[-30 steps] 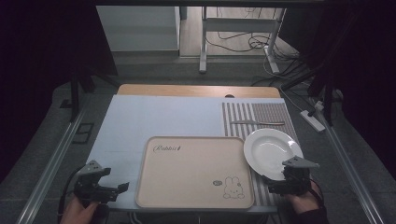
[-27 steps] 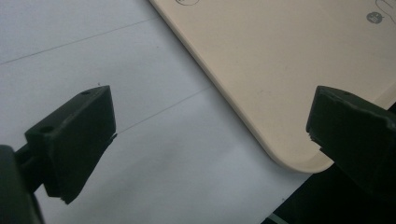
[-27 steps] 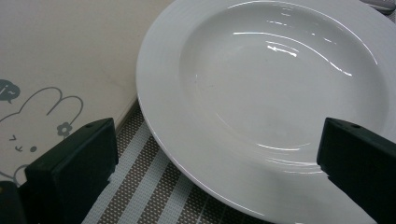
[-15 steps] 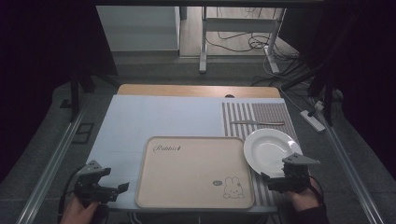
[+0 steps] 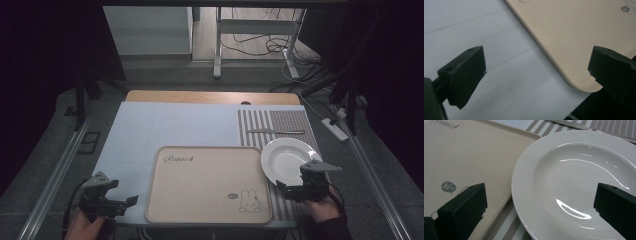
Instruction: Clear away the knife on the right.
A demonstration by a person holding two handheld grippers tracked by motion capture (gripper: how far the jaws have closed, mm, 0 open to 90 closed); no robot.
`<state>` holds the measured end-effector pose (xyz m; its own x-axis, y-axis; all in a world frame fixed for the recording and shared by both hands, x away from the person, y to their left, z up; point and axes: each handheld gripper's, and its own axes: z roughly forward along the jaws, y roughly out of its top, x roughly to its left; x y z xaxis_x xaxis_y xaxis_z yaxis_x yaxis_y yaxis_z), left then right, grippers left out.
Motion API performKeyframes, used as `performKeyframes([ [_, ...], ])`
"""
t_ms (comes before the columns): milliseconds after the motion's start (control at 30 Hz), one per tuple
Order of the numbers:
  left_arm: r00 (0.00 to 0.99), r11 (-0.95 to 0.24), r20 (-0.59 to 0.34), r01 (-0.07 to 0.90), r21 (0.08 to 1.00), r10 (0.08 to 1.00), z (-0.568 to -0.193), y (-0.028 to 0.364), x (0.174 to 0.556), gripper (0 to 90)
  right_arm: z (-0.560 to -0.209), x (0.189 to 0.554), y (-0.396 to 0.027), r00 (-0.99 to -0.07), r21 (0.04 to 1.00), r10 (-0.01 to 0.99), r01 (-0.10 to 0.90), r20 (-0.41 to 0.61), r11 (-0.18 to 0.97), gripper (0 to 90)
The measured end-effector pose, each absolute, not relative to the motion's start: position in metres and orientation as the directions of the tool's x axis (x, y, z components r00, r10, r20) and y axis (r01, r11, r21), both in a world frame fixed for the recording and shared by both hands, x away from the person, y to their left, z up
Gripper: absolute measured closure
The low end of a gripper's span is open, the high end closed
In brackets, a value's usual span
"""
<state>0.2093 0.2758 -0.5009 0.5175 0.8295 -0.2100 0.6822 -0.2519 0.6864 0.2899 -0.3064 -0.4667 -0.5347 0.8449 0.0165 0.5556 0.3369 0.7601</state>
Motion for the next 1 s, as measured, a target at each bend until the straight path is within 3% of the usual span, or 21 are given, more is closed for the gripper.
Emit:
performKeyframes([
  [367, 0.518, -0.254, -0.207, 0.681, 0.687, 0.830, -0.501, 0.275, 0.209, 2.7, -0.474, 0.306, -0.302, -0.520, 0.698, 0.853, 0.621, 0.028, 0.356, 0.0],
  [1000, 0.515, -0.250, -0.211, 0.684, 0.685, 0.831, -0.501, 0.276, 0.210, 2.7, -0.474, 0.339, -0.299, -0.523, 0.685, 0.852, 0.611, -0.026, 0.396, 0.0],
])
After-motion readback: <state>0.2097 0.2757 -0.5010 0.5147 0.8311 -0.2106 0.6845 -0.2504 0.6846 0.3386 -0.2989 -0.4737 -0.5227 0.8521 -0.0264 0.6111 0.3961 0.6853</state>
